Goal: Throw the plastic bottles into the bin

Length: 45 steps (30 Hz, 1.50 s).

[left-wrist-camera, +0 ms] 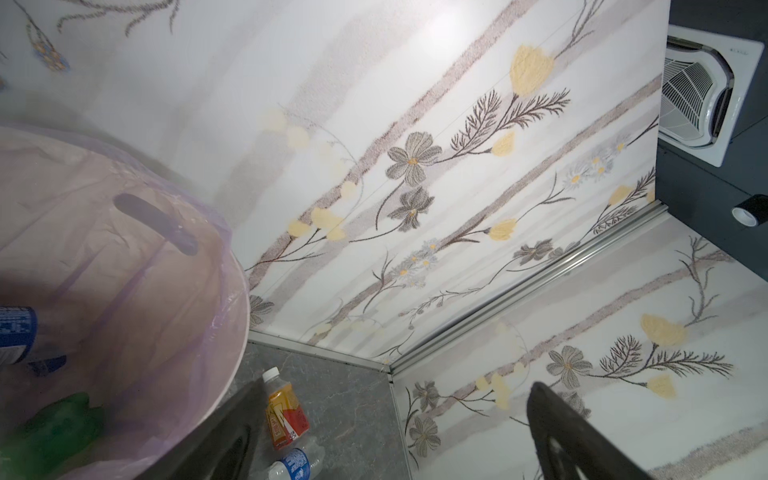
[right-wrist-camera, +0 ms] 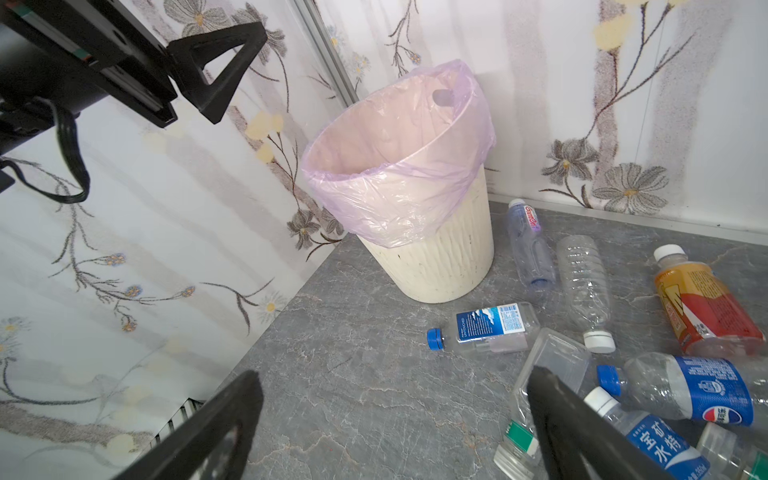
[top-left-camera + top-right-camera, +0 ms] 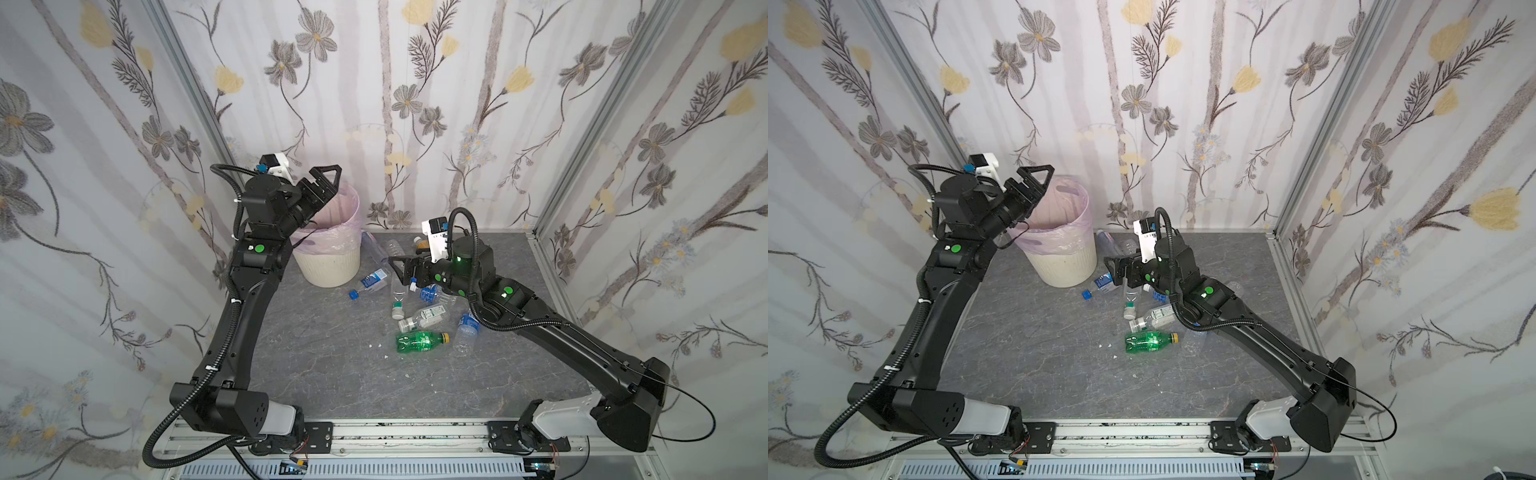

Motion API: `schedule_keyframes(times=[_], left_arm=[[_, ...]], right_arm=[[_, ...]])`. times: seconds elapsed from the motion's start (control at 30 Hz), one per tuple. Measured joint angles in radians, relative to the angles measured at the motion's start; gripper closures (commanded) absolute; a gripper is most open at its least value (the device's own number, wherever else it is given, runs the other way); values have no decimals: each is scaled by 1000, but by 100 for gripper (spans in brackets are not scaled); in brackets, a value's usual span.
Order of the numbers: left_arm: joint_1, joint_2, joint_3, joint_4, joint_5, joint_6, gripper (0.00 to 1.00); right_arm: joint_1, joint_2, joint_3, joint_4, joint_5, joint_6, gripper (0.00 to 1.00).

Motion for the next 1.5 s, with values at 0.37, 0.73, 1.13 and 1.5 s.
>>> schedule_keyframes(times=[0.37,0.73,1.13,1.5], left_arm=[[-239,-69,-208,-4,-130,94,0],[-452,-18,-323,-19,-274,250,0],[-629,119,-396,-25,-442,430,0],[-630,154,-475,-30,-533,483,0]], right_arm=[[-31,-176,-238,-18,133,59,0],[-137,-407,-563,-116,197,150,0],[-163,-503,-885,-143,210,330,7],[-182,-381,-928,-47,180,398,15]])
